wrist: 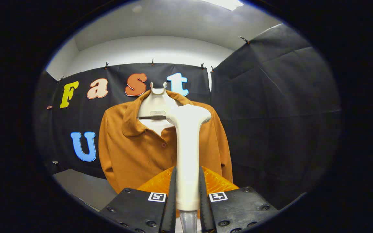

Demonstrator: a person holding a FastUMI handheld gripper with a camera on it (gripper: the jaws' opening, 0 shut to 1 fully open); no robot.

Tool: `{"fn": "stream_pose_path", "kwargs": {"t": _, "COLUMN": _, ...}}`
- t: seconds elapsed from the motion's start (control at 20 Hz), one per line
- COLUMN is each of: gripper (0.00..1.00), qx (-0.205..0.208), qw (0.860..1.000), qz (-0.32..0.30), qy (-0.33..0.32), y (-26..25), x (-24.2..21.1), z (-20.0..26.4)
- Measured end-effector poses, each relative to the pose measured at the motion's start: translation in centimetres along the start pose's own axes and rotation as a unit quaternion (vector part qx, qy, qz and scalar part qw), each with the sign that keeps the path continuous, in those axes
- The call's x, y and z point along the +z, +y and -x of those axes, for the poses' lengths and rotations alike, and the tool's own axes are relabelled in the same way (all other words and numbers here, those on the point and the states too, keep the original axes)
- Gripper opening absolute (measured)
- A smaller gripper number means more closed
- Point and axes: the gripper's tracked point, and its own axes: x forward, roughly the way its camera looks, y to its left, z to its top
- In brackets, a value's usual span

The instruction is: Iron the clothes twice with a garment steamer, once on the left side and once on the right side.

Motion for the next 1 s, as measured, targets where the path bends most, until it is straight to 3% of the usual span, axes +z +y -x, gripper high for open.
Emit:
{"fn": "stream_pose_path", "kwargs": {"t": 0.35, "gripper": 0.33, "qx": 0.013, "qw": 0.998, "qz": 0.001, "qy": 0.055, "y": -0.8, "x": -7.5, "z": -1.0}}
{"fn": "stream_pose_path", "kwargs": {"t": 1.0, "gripper": 0.34, "qx": -0.014, "qw": 0.985, "qz": 0.004, "qy": 0.172, "y": -2.6, "x": -20.2, "z": 3.0}}
